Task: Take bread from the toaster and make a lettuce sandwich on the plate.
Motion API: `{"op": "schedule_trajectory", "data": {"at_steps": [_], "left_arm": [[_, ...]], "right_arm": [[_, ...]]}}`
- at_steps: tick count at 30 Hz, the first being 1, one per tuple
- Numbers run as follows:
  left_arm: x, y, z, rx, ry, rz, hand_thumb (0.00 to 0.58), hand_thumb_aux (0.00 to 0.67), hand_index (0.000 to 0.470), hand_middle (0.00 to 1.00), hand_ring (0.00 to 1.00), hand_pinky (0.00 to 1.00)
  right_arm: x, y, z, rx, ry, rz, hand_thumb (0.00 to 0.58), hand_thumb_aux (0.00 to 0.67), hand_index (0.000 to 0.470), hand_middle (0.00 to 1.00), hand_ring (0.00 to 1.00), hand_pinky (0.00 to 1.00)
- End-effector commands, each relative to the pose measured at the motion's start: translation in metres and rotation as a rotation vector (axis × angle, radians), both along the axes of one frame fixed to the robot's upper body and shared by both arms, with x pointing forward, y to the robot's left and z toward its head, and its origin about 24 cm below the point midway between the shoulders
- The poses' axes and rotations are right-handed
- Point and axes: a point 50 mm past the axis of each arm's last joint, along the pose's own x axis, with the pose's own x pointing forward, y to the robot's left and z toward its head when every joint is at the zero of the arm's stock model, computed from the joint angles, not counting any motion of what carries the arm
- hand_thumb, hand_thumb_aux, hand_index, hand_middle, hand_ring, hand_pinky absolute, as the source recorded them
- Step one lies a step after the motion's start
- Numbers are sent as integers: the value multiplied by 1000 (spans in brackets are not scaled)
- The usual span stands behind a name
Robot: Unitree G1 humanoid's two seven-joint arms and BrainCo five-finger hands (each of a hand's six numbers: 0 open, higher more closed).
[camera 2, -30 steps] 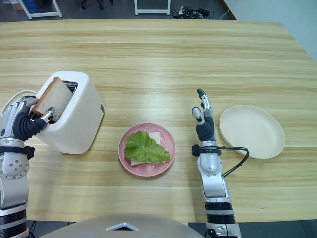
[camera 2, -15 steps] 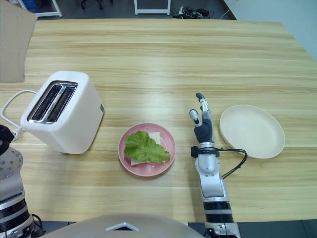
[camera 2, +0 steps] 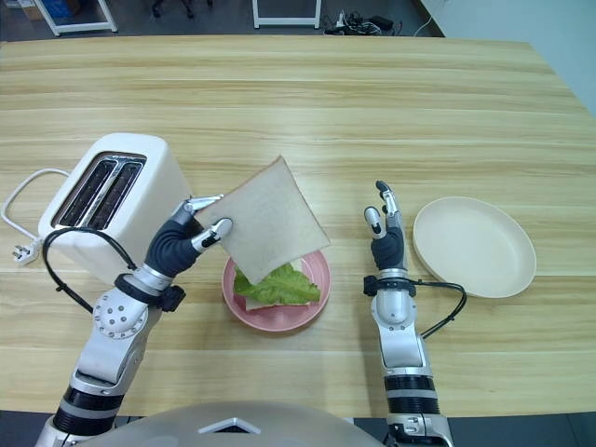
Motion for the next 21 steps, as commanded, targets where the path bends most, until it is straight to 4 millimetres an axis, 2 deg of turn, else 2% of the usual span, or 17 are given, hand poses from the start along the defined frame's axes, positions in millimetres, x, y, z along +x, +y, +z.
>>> {"op": "schedule_trajectory", "data": {"at_steps": [1,6,17,21], "left_arm": [[14,-4,-16,114,97,-68,580,670,470,1000,1000,1000],[27,1,-25,198,158,-98,580,670,470,1000,1000,1000],[50,17,-14,295,184,-146,580,670,470,1000,1000,1000],[54,17,-21,300,229,-175,580,670,470,1000,1000,1000]], "right_arm": [[1,-1,-3,11,14,1,0,0,0,0,0,0],[0,-2,-7,10,31,4,0,0,0,0,0,0],[2,0,-13,1,57,17,0,0,0,0,0,0],[3,1,-14,-2,62,20,0,0,0,0,0,0]]}}
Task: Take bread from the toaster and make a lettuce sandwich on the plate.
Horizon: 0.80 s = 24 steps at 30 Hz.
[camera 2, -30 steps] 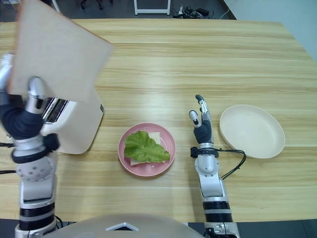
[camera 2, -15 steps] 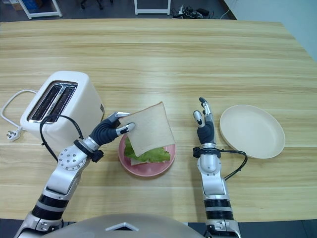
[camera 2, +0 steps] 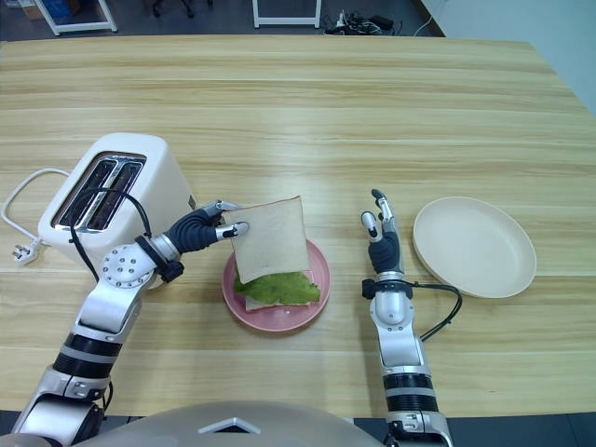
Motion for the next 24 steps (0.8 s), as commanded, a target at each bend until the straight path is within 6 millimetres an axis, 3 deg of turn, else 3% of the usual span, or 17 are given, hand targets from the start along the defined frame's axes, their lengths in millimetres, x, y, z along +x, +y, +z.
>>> {"op": "schedule_trajectory", "data": {"at_steps": [1,16,19,24], "left_arm": [[5,2,-9,21,64,-14,580,670,470,1000,1000,1000],[5,-12,-46,103,219,-138,580,670,470,1000,1000,1000],[8,-8,-52,151,224,-112,580,670,470,1000,1000,1000],[11,-3,-59,185,226,-75,580,670,470,1000,1000,1000]], "right_arm": [[2,2,-2,-3,11,13,0,0,0,0,0,0],[-1,6,-4,-62,7,33,0,0,0,0,0,0],[-11,18,10,-241,-106,88,0,0,0,0,0,0],[-48,58,36,-662,-438,356,0,0,0,0,0,0]]}}
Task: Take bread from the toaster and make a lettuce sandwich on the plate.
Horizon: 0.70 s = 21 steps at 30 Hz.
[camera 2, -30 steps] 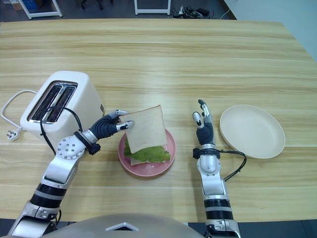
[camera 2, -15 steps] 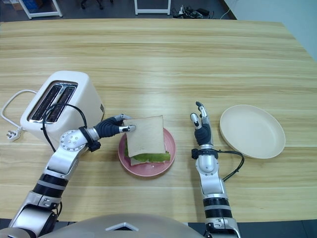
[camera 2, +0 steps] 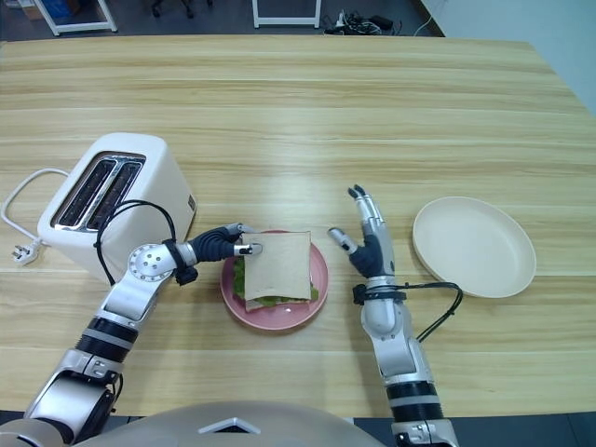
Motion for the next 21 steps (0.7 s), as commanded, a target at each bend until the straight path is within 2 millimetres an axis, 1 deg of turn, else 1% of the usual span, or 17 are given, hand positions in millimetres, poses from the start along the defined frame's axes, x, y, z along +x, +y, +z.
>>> {"op": "schedule_trajectory", "data": {"at_steps": [1,3,6,11,13,15,17,21], "left_arm": [[0,10,-16,81,50,36,580,670,470,1000,1000,1000],[0,11,-19,91,55,39,580,670,470,1000,1000,1000],[0,10,-22,101,57,39,580,670,470,1000,1000,1000],[0,11,-23,117,56,38,580,670,470,1000,1000,1000],[0,11,-23,120,53,36,580,670,470,1000,1000,1000],[-1,12,-23,122,50,29,580,670,470,1000,1000,1000],[-3,12,-22,124,47,22,580,670,470,1000,1000,1000],[-4,13,-19,128,30,15,580,670,470,1000,1000,1000]], "right_arm": [[-29,26,6,-286,-159,206,0,0,0,0,0,0],[-40,34,0,-405,-182,279,0,0,0,0,0,0],[-46,37,-16,-520,-172,325,0,0,0,0,0,0],[-51,42,-33,-606,-149,372,0,0,0,0,0,0],[-51,42,-48,-676,-70,391,0,0,0,0,0,0],[-49,39,-66,-758,57,402,0,0,0,0,0,0],[-51,36,-79,-815,172,420,0,0,0,0,0,0],[-67,32,-99,-875,383,497,0,0,0,0,0,0]]}}
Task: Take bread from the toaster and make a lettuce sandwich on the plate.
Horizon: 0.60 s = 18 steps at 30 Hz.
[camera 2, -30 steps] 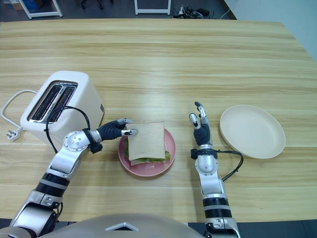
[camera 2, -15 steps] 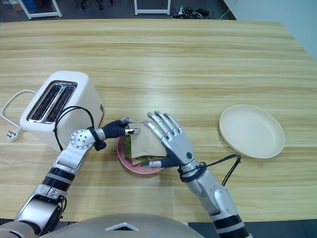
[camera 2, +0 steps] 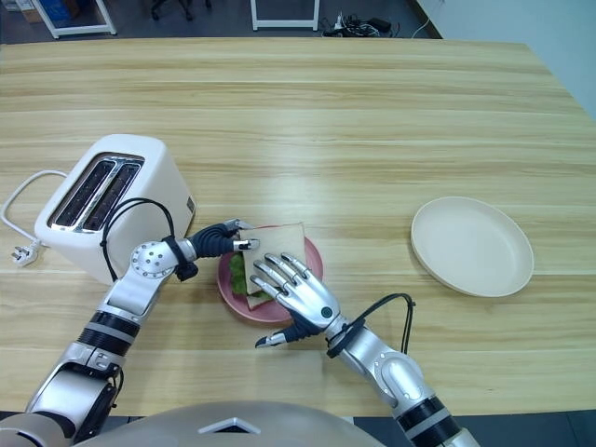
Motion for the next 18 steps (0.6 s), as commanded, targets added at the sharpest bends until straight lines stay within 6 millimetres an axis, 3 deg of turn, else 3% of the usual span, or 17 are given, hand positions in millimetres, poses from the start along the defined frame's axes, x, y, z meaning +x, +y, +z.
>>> {"op": "schedule_trajectory", "data": {"at_steps": [1,8,9,10,13,18], "left_arm": [[-13,6,-15,65,63,-25,580,670,470,1000,1000,1000],[-13,5,-3,98,-74,14,580,670,470,1000,1000,1000],[-12,4,1,97,-124,37,445,347,243,290,290,290],[-9,3,5,109,-178,66,0,0,0,0,0,0],[-2,6,12,249,-375,157,0,0,0,0,0,0],[4,13,44,375,-783,326,0,0,0,0,0,0]], "right_arm": [[-30,-19,-52,-282,388,-32,0,0,0,0,0,0],[-47,-21,-59,-357,567,-25,0,0,0,0,0,0],[-49,-23,-59,-369,590,-30,0,0,0,0,0,0],[-50,-25,-60,-380,605,-38,0,0,0,0,0,0],[-48,-27,-58,-374,617,-61,0,0,0,0,0,0],[-46,-31,-57,-387,631,-81,0,0,0,0,0,0]]}}
